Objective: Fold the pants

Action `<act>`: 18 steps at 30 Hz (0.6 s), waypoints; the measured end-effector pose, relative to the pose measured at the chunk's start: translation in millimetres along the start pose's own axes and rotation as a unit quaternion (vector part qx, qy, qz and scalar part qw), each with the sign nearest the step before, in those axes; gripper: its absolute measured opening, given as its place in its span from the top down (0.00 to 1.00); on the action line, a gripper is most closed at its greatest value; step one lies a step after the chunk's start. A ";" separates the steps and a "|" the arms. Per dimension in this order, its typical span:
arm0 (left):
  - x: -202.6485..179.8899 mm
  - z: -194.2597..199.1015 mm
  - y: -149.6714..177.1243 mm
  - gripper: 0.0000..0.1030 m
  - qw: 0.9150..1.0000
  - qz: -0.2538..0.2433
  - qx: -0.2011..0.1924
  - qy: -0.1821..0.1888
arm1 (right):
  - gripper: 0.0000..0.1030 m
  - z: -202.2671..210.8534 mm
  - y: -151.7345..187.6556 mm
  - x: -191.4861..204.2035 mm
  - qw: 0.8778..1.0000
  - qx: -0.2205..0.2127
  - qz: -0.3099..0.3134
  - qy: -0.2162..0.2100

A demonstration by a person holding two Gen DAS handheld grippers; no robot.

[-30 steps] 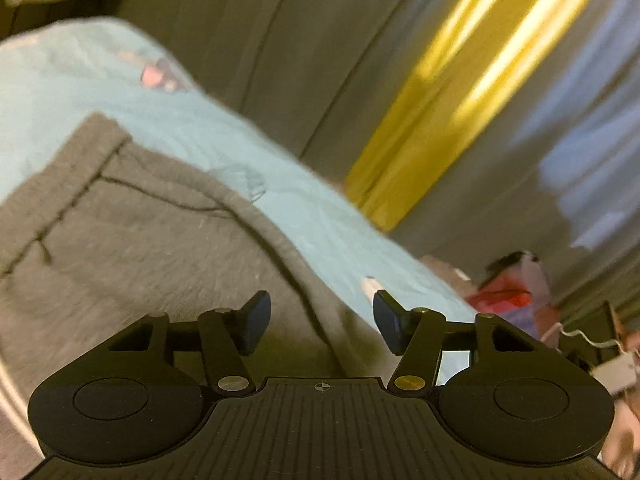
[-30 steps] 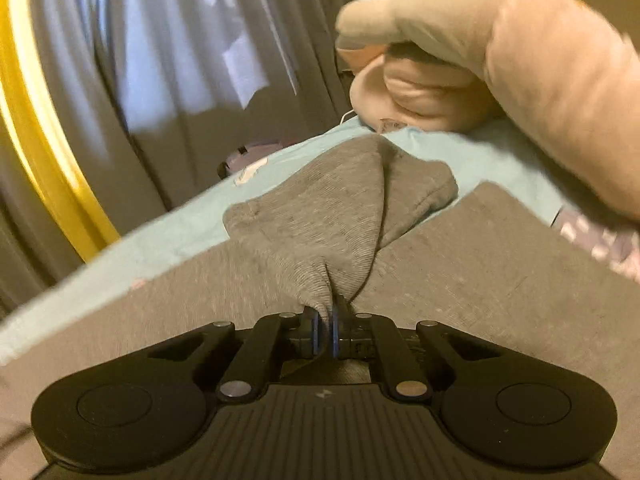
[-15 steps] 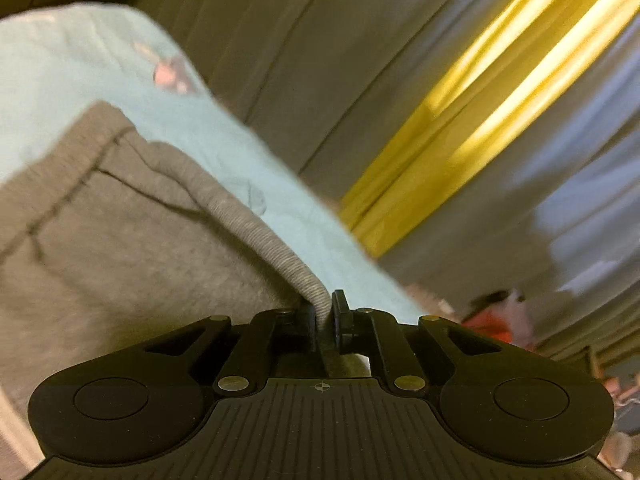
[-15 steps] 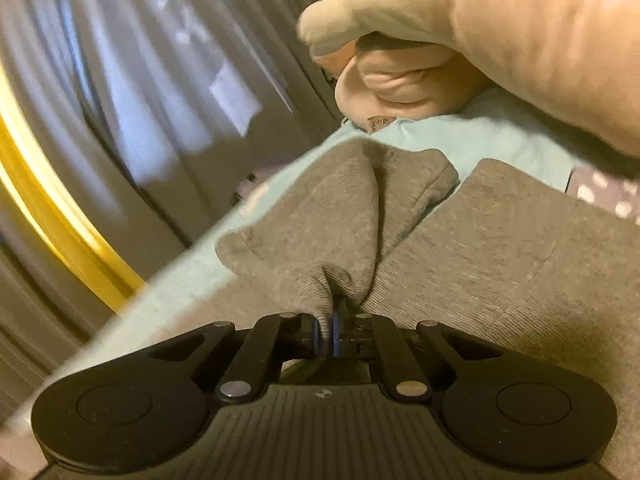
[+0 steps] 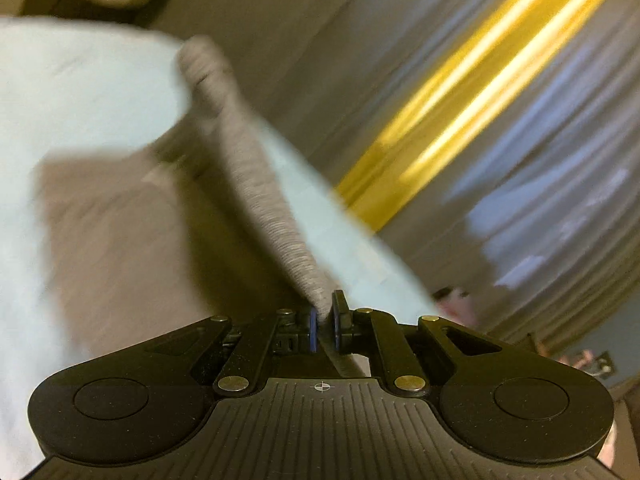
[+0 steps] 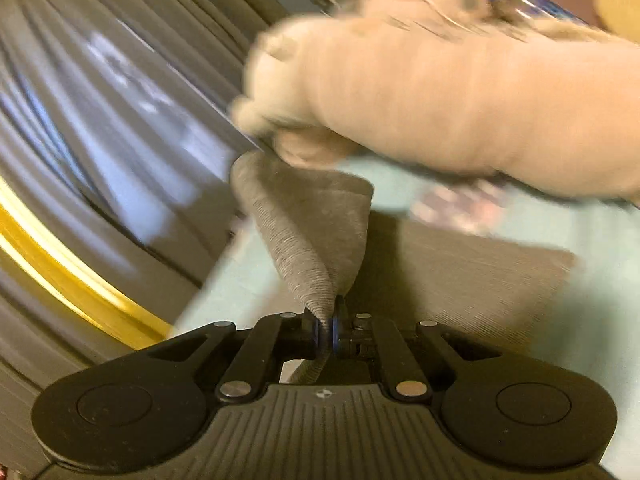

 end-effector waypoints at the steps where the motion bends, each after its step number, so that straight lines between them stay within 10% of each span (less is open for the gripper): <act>1: 12.9 -0.4 8.2 0.91 1.000 0.013 0.011 -0.016 | 0.95 -0.5 2.7 -9.1 1.000 0.016 -0.016 0.019; 5: 47.1 -11.1 22.3 0.87 0.997 0.055 0.038 -0.038 | 0.90 -15.2 13.0 -32.8 0.996 0.066 -0.043 0.052; 10: 56.9 -18.7 0.7 0.46 0.996 0.069 -0.002 -0.048 | 0.81 -29.8 14.9 -39.0 0.994 0.076 -0.072 0.030; 14: 78.3 -39.1 -15.4 0.52 0.990 0.122 0.002 -0.070 | 0.82 -37.7 14.9 -37.9 0.993 0.082 -0.074 0.031; 16: 92.7 -40.4 -17.8 0.90 0.985 0.158 0.006 -0.073 | 0.89 -35.2 15.6 -34.5 0.995 0.078 -0.058 0.039; 18: 97.5 -38.6 -21.9 0.90 0.983 0.168 0.009 -0.069 | 0.94 -30.3 15.0 -29.1 0.996 0.076 -0.033 0.045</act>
Point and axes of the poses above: each gripper's, at about its wrist camera, not at the fingertips, and z roughly against the way its jaws point, x to its left, y to its underside, the point moved 1 cm from there along -z, roughly the way its jaws point, and after that the axes turned 2 degrees about z, right-handed, at the moved point
